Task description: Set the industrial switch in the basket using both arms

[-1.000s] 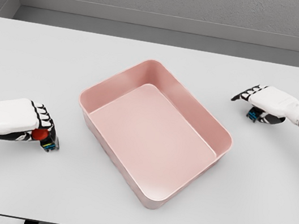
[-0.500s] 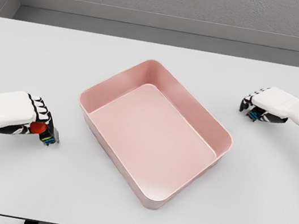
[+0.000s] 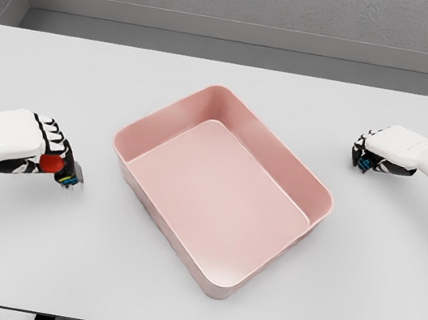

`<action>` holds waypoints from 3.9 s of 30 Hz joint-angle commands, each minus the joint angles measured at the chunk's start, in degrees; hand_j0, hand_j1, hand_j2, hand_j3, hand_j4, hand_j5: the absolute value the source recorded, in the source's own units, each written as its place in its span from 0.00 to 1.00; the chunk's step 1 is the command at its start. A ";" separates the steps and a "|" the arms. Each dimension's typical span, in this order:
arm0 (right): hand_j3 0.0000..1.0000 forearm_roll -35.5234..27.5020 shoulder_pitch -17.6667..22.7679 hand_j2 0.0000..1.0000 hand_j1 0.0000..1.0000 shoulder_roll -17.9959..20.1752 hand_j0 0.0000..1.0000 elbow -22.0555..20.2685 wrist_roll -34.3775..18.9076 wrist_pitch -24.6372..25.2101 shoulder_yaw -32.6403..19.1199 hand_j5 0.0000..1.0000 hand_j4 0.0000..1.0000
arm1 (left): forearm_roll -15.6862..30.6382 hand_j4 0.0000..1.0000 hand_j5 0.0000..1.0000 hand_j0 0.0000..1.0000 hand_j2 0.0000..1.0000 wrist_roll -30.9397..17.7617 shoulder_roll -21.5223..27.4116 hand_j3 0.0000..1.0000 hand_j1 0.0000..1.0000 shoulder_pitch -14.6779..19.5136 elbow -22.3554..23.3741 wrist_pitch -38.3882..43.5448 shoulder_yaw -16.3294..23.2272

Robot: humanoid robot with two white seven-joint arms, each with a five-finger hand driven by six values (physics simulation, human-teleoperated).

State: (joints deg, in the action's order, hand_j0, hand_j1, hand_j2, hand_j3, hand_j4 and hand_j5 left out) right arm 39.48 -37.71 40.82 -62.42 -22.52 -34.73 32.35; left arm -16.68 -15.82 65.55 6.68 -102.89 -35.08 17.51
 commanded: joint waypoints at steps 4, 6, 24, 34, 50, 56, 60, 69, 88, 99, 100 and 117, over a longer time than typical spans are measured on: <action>0.36 0.51 0.00 0.36 0.36 0.22 0.36 -0.07 0.19 -0.27 -0.36 0.36 0.36 | 1.82 0.53 0.53 0.53 0.53 0.08 0.19 0.53 0.53 0.88 -0.03 0.08 -0.02; 0.36 0.42 0.00 0.36 0.36 0.13 0.36 -0.07 0.19 -0.27 -0.45 0.36 0.36 | 2.53 0.53 0.53 0.53 0.53 0.00 0.19 0.53 0.53 1.23 -0.21 0.08 -0.02; 0.36 -5.03 -2.72 0.36 0.36 3.39 0.36 -11.67 -0.07 -0.27 -1.68 0.36 0.36 | 4.28 0.54 0.54 0.54 0.54 0.08 -0.16 0.54 0.54 5.10 -0.21 0.08 0.25; 0.36 -5.02 -2.55 0.36 0.36 3.47 0.36 -19.76 -0.33 -0.27 -0.89 0.36 0.36 | 4.64 0.54 0.54 0.54 0.54 0.08 -0.95 0.54 0.54 6.77 -0.21 0.08 0.42; 0.35 -5.82 -4.39 0.35 0.35 2.86 0.35 -29.69 -2.88 -0.27 -0.62 0.35 0.35 | 4.46 0.54 0.54 0.54 0.54 0.00 -4.46 0.54 0.54 10.90 -0.29 0.08 1.04; 0.35 -5.82 -4.48 0.35 0.35 -0.57 0.35 -31.97 -5.95 -0.27 0.34 0.35 0.35 | 4.37 0.54 0.54 0.54 0.54 -0.36 -5.69 0.54 0.54 12.92 -0.29 0.08 2.88; 0.35 -5.82 -6.50 0.35 0.35 -2.50 0.35 -32.68 -6.75 -0.27 3.77 0.35 0.35 | 4.37 0.54 0.54 0.54 0.54 -0.36 -6.22 0.54 0.54 14.33 -0.29 0.08 4.29; 0.35 -5.82 -8.09 0.35 0.35 -4.17 0.35 -33.12 -6.75 -0.27 8.08 0.35 0.35 | 4.37 0.54 0.54 0.54 0.54 -0.44 -7.80 0.54 0.54 16.17 -0.29 0.08 5.17; 1.00 -8.63 -7.65 1.00 1.00 -3.12 1.00 -33.03 -6.13 -0.27 7.99 1.00 1.00 | 4.20 0.54 0.54 0.54 0.54 -1.15 -12.11 0.54 0.54 22.94 -0.29 0.08 11.32; 1.00 -8.80 -0.09 1.00 1.00 4.97 1.00 -26.88 -5.96 -0.27 -2.20 1.00 1.00 | 3.85 0.54 0.54 0.54 0.54 -2.38 -16.15 0.54 0.54 29.53 -0.29 0.08 17.65; 1.00 -8.80 0.79 1.00 1.00 5.23 1.00 -26.35 -5.87 -0.27 -3.96 1.00 1.00 | 3.85 0.54 0.54 0.54 0.54 -2.38 -16.42 0.54 0.54 29.80 -0.21 0.08 17.83; 1.00 -8.89 4.48 1.00 1.00 5.14 1.00 -25.65 -6.05 -0.27 -9.50 1.00 1.00 | 1.30 0.69 0.69 0.69 0.69 -4.93 -20.11 0.69 0.69 36.21 -0.21 0.08 24.24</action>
State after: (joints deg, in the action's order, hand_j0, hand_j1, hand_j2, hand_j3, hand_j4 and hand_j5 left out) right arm 30.91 -33.22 45.98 -87.98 -28.58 -35.13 22.88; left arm -15.58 -20.67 45.52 42.89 -103.10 -35.12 41.48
